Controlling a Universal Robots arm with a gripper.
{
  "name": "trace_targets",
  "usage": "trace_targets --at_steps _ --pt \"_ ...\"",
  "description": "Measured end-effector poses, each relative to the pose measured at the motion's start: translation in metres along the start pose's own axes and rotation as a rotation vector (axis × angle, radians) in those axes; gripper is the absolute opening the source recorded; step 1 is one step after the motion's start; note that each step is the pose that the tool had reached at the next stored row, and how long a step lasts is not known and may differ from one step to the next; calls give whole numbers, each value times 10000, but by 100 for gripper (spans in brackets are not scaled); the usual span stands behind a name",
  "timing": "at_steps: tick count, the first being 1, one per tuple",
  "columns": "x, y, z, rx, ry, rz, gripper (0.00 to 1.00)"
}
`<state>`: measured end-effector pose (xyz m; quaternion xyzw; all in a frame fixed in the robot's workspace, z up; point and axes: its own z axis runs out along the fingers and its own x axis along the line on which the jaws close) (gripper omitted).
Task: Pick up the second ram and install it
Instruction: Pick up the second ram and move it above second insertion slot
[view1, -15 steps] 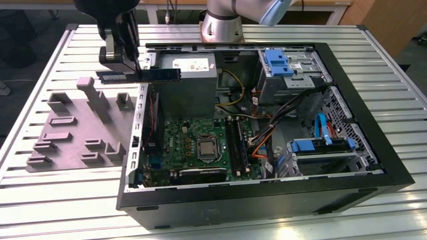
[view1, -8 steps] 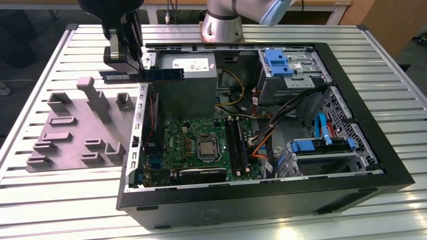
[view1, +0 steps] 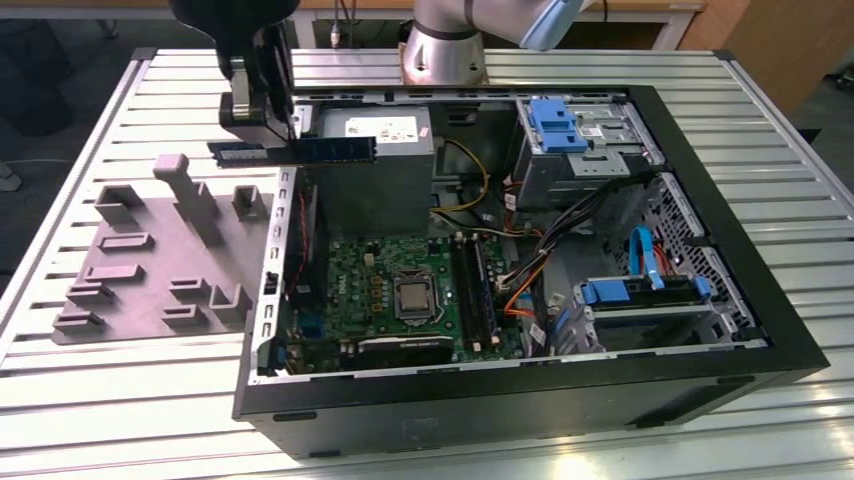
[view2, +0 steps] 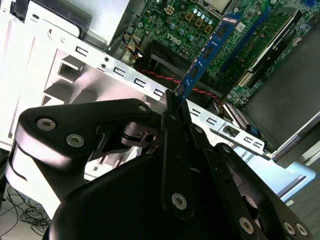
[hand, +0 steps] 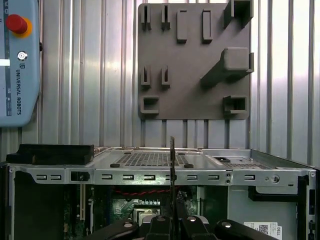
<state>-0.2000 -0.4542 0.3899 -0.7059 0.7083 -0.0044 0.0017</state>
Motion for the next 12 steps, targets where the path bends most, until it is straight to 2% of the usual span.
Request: trace_targets --at_steps 12 --pt "0 -101 1 0 0 0 14"
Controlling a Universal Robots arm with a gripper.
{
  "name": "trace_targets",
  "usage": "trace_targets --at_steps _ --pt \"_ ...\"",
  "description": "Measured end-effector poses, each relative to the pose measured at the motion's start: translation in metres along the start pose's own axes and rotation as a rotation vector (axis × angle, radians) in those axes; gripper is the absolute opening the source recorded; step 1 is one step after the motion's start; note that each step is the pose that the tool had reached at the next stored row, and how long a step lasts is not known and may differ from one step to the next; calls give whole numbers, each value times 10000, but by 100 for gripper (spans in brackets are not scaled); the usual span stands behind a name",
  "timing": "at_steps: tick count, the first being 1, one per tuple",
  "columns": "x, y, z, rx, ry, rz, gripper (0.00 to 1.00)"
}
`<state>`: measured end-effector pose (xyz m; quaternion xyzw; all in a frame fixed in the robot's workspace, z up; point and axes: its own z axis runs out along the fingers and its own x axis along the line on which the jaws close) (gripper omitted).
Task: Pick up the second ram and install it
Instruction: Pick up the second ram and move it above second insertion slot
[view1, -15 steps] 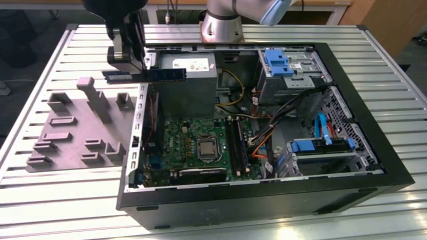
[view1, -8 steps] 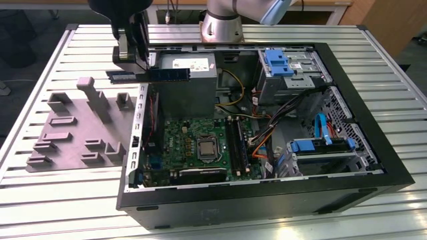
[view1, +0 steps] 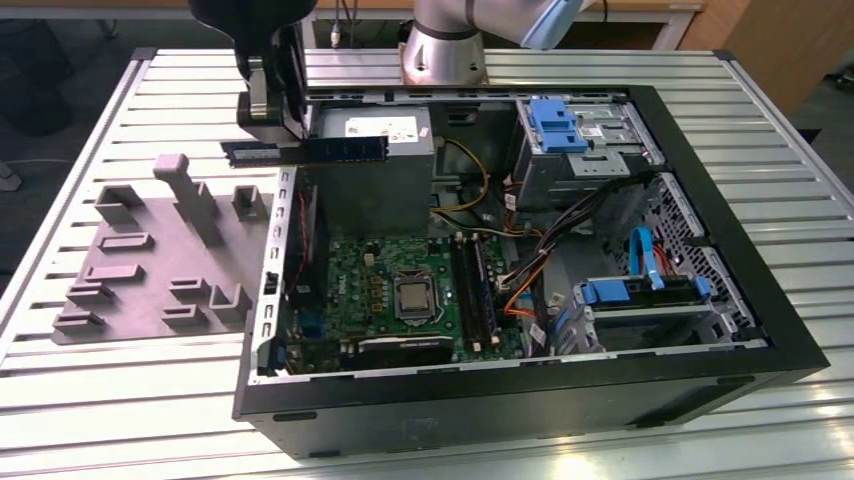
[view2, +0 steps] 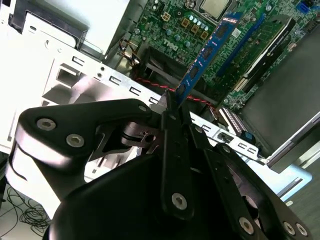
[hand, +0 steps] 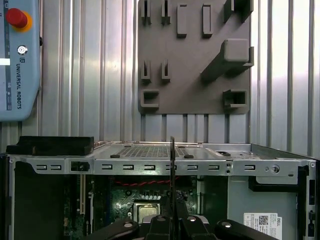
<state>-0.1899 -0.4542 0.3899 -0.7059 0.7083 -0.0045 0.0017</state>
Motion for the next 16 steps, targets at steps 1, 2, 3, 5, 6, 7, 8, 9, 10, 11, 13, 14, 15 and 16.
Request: trace_targets --at_steps 1,2,3,5,6,7,8,9,10,11,13,14,15,16 --pt "0 -7 0 0 0 -1 14" --pt "0 -15 0 -1 1 0 14" --pt "0 -22 0 -1 0 -1 14" --pt "0 -36 0 0 -1 0 14" --pt "0 -42 0 -1 0 0 14" --pt "0 -50 1 0 -1 0 14" --pt "0 -57 0 0 0 0 14" --pt "0 -68 0 -1 0 0 14" --pt "0 -81 1 0 0 0 14" --pt "0 -94 1 0 0 0 14" --pt "0 -120 1 -1 1 0 14" --pt "0 -134 1 -1 0 0 14" --pt "0 -149 1 0 0 0 14" --pt "-1 -163 1 -1 0 0 14"
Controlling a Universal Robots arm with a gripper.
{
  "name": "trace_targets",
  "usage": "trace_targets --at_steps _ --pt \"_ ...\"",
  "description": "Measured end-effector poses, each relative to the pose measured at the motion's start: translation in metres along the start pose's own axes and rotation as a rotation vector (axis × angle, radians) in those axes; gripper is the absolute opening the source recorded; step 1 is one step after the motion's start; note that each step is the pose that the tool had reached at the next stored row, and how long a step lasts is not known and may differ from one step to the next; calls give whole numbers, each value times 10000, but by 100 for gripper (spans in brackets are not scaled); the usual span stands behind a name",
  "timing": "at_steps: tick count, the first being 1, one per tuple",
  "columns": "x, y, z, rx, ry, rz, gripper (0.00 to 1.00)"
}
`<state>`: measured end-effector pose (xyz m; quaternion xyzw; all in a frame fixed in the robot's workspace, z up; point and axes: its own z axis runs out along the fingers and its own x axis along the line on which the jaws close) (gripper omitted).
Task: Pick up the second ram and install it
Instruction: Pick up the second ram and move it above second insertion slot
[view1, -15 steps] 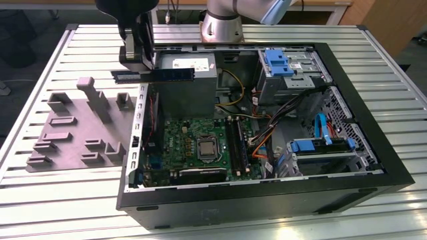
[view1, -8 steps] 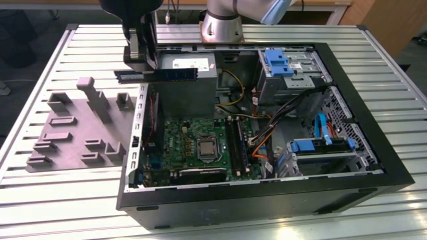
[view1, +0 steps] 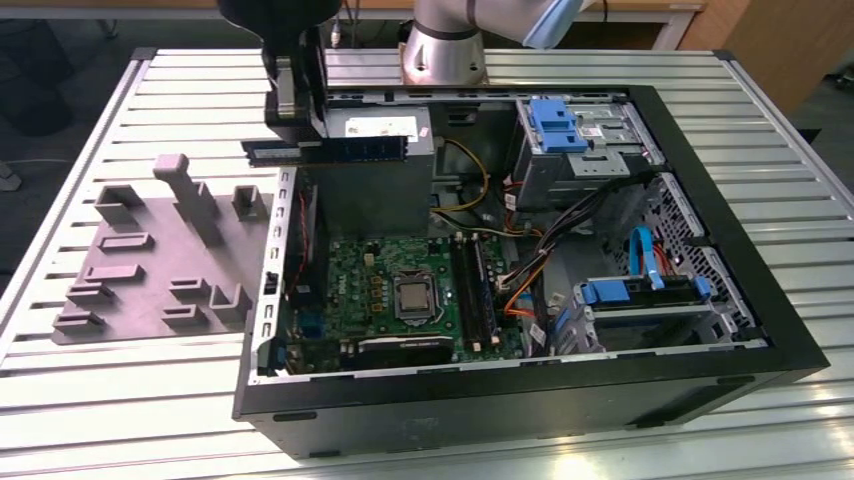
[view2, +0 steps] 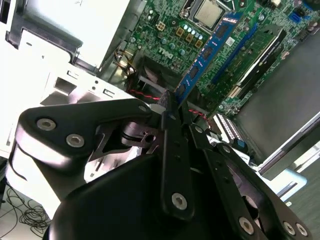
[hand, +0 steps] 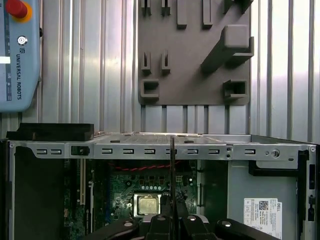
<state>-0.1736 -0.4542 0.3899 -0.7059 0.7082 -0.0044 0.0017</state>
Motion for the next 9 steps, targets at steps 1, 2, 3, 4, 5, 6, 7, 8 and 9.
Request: trace_targets --at_steps 1,2,3,4,5,6,7,8,9 --pt "0 -15 0 0 -1 0 14" --pt "0 -29 0 0 0 0 14" --pt "0 -42 0 0 0 0 14" --pt "0 -54 1 0 0 0 14" --pt "0 -67 1 0 0 1 14" --pt "0 -80 1 0 0 0 14" --pt "0 -93 1 1 0 0 14" --pt "0 -107 1 1 0 0 14" --pt "0 -121 1 1 -1 0 14"
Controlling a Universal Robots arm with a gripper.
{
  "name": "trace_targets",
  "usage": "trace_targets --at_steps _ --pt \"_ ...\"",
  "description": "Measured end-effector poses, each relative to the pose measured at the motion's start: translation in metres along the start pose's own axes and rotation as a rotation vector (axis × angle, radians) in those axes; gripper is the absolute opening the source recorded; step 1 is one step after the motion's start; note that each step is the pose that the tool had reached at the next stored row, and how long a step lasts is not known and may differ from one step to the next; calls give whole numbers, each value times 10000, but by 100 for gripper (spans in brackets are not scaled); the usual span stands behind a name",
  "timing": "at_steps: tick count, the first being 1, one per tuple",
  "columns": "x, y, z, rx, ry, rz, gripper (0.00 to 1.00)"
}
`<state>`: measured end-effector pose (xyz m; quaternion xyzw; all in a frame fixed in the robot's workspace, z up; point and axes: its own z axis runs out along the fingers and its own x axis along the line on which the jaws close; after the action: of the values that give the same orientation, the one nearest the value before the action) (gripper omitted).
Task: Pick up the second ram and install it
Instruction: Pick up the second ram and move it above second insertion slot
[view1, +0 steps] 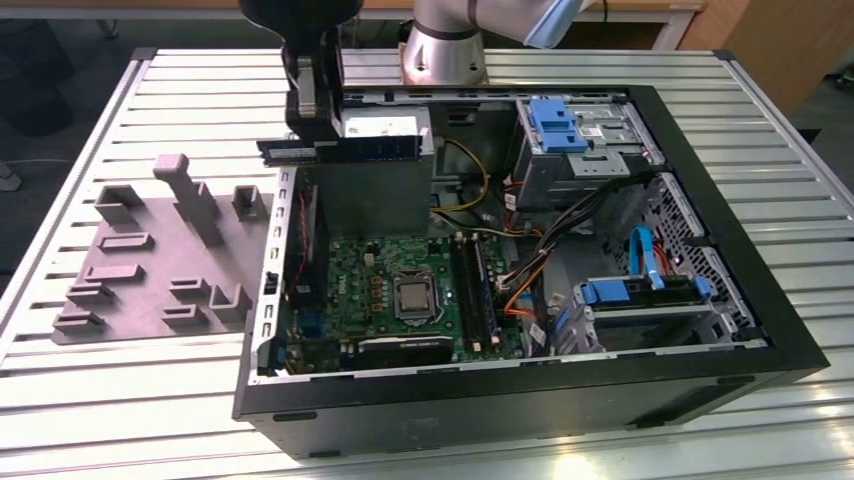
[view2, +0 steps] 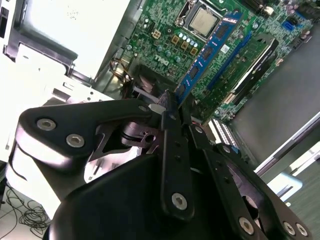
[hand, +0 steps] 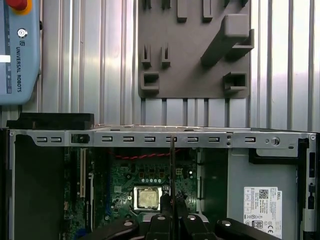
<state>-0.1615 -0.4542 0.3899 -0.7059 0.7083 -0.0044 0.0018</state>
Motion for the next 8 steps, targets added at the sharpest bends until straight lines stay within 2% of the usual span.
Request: trace_targets --at_steps 8 --pt "0 -78 1 0 0 0 14"
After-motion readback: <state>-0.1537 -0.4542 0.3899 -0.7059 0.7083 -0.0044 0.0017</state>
